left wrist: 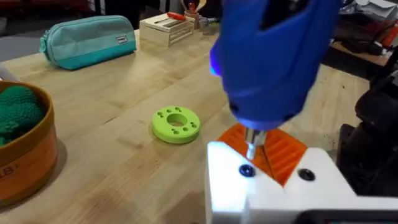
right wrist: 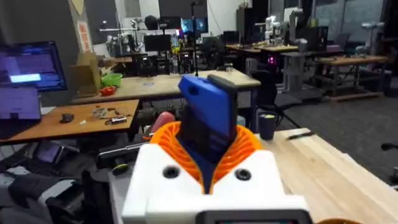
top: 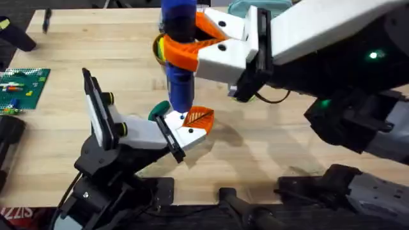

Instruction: Pick up the gripper from the table and insert it into the empty holder that is missing its gripper. Then pick up a screw, insert it into the mounting hole, and use the screwdriver to tighten it. Finally, clean up the table by picking up the vegetable and placing it into the bucket.

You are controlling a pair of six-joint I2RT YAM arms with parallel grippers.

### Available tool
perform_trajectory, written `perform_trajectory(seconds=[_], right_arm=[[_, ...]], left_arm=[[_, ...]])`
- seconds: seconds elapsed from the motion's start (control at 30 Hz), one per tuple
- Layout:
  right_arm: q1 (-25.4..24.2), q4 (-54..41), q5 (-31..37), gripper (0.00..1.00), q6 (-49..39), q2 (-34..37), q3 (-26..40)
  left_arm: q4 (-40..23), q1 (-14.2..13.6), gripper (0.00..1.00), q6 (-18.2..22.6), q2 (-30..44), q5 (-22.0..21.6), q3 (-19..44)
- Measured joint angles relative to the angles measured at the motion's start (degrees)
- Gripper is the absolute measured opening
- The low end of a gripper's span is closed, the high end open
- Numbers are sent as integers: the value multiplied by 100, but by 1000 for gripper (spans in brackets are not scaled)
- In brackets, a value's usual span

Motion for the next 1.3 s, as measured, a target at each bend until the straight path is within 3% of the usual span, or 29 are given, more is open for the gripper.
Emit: perform_trajectory(seconds=[1.3], right_arm=[[17, 148, -67, 40, 123, 180, -15]], left_arm=[[7, 0, 10, -56, -2, 2, 0]])
